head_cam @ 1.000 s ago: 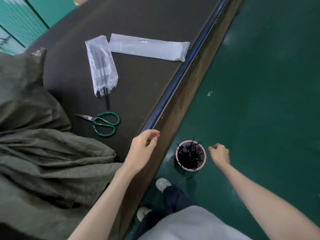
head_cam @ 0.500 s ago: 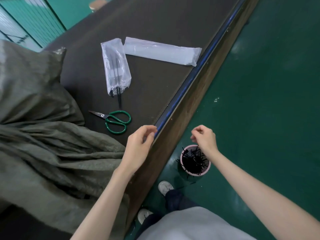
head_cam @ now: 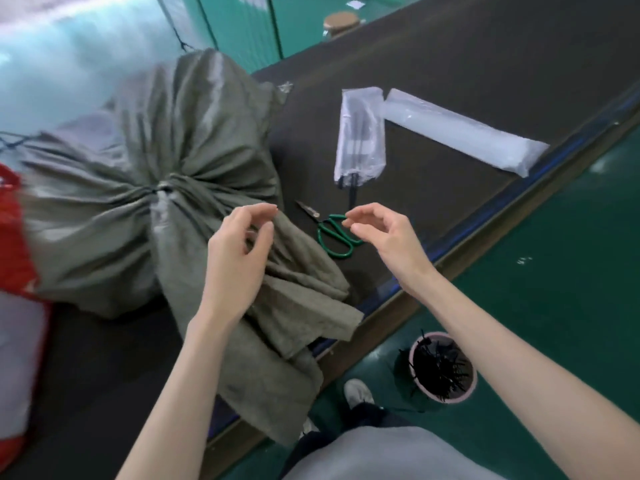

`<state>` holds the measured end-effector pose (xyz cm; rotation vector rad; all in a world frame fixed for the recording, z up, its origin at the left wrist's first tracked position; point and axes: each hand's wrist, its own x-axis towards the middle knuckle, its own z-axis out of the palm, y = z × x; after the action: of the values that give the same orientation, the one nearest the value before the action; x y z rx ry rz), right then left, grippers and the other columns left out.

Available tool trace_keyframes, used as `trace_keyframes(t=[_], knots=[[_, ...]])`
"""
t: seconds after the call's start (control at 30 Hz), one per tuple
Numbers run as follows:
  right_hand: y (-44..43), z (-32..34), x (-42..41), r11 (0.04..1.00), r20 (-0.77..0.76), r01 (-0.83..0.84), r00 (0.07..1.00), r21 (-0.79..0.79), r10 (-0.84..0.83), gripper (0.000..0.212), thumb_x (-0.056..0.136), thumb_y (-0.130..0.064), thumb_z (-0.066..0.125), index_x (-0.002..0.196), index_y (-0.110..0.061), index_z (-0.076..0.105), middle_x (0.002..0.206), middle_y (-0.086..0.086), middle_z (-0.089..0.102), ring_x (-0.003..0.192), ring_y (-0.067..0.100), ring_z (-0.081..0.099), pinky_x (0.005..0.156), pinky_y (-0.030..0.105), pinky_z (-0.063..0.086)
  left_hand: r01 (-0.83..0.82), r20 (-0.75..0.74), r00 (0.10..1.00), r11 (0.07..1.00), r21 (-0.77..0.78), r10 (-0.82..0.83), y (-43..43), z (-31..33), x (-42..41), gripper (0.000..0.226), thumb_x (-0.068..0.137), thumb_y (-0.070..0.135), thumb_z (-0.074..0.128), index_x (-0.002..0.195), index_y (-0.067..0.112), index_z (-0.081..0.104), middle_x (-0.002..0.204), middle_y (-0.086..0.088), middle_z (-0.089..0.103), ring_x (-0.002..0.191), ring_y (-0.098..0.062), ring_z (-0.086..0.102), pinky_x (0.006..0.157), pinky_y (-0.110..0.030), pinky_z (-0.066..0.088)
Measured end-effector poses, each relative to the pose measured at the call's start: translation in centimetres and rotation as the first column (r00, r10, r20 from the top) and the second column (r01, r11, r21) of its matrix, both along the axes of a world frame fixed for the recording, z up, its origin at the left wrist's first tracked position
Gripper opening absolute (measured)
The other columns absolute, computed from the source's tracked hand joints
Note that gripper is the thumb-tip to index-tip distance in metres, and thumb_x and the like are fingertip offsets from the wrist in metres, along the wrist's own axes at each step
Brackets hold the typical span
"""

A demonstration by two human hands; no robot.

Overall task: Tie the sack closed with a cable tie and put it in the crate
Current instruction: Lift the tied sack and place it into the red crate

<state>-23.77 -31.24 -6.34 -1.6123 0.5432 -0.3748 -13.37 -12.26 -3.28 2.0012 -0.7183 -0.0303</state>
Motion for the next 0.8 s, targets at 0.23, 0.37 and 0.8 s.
trace_keyframes(t=[0.23, 0.37, 0.8], knots=[[4.4, 2.4, 8.0, 0.986, 0.089, -0.158, 0.983, -0.044, 0.161, 0.026, 0.078, -0.014, 0.064, 0.102, -0.021, 0.061, 0.108, 0.003, 0.067, 0.097, 0.013, 0.061, 0.092, 0.029, 0.048, -0.36, 0.093, 0.924, 0.926, -0.114, 0.371, 7.6, 0.9, 3.5, 0.021, 0.092, 0.009, 0.052, 0.109, 0.013, 0.063, 0.107, -0.007, 0.066, 0.091, -0.012, 0.06, 0.078, -0.015, 0.045], [6.0, 3.1, 12.0, 0.98, 0.102, -0.173, 0.978, -0.097, 0.183, 0.039, 0.08, -0.019, 0.065, 0.118, -0.019, 0.055, 0.125, 0.003, 0.059, 0.116, 0.019, 0.053, 0.105, 0.039, 0.042, -0.503, 0.147, 0.845, 0.858, -0.105, 0.514, 10.9, 0.6, 5.1, 0.031, 0.088, 0.009, 0.054, 0.119, 0.011, 0.058, 0.117, -0.01, 0.059, 0.111, -0.021, 0.055, 0.09, -0.03, 0.048], [6.9, 3.6, 21.4, 0.978, 0.031, -0.014, 0.999, -0.206, 0.021, 0.062, 0.085, -0.042, 0.062, 0.139, -0.024, 0.037, 0.149, 0.002, 0.032, 0.136, 0.025, 0.024, 0.111, 0.045, 0.026, -0.774, -0.047, 0.624, 0.626, 0.098, 0.78, 16.1, -2.8, 12.2, 0.075, 0.089, 0.035, 0.062, 0.148, 0.01, 0.023, 0.153, -0.014, 0.025, 0.143, -0.028, 0.023, 0.114, -0.048, 0.02]])
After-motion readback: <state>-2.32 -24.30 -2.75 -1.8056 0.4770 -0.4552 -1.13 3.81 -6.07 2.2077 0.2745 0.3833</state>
